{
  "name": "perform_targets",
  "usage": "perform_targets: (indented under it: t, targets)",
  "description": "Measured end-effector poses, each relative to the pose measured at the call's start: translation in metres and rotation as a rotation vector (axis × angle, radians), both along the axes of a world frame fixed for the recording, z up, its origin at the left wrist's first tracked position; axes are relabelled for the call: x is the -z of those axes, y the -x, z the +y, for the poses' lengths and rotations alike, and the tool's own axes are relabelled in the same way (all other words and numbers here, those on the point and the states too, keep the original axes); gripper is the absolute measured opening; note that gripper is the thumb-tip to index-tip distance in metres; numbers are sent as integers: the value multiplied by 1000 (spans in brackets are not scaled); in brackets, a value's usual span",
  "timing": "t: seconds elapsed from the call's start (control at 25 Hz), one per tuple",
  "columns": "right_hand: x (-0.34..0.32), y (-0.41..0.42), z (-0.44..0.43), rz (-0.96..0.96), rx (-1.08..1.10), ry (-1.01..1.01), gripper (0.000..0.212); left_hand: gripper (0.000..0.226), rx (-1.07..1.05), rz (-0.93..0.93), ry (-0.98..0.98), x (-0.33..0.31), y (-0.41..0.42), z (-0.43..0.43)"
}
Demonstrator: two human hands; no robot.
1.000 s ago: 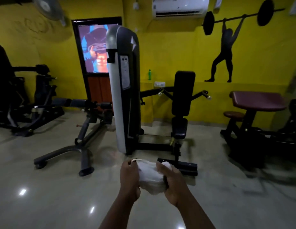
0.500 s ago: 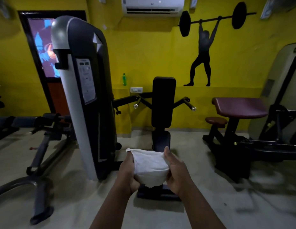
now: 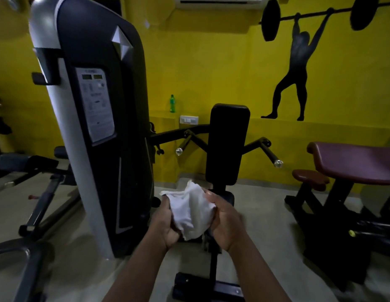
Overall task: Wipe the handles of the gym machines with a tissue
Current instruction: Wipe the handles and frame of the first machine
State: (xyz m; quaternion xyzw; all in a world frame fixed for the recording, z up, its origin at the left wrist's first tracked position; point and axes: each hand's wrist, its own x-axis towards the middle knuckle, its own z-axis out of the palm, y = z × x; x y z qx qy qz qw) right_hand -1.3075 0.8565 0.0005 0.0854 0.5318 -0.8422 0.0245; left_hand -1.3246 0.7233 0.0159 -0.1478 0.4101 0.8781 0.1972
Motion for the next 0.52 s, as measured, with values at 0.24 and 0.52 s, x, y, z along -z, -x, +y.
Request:
perform_targets:
  t: [0.24, 0.52]
  targets:
    - [-4, 91, 12, 256, -92, -343, 26, 25, -180, 51, 71, 9, 87, 23]
    - [34, 223, 0, 523, -4, -986, 30, 39, -176, 108, -88, 36, 209, 7]
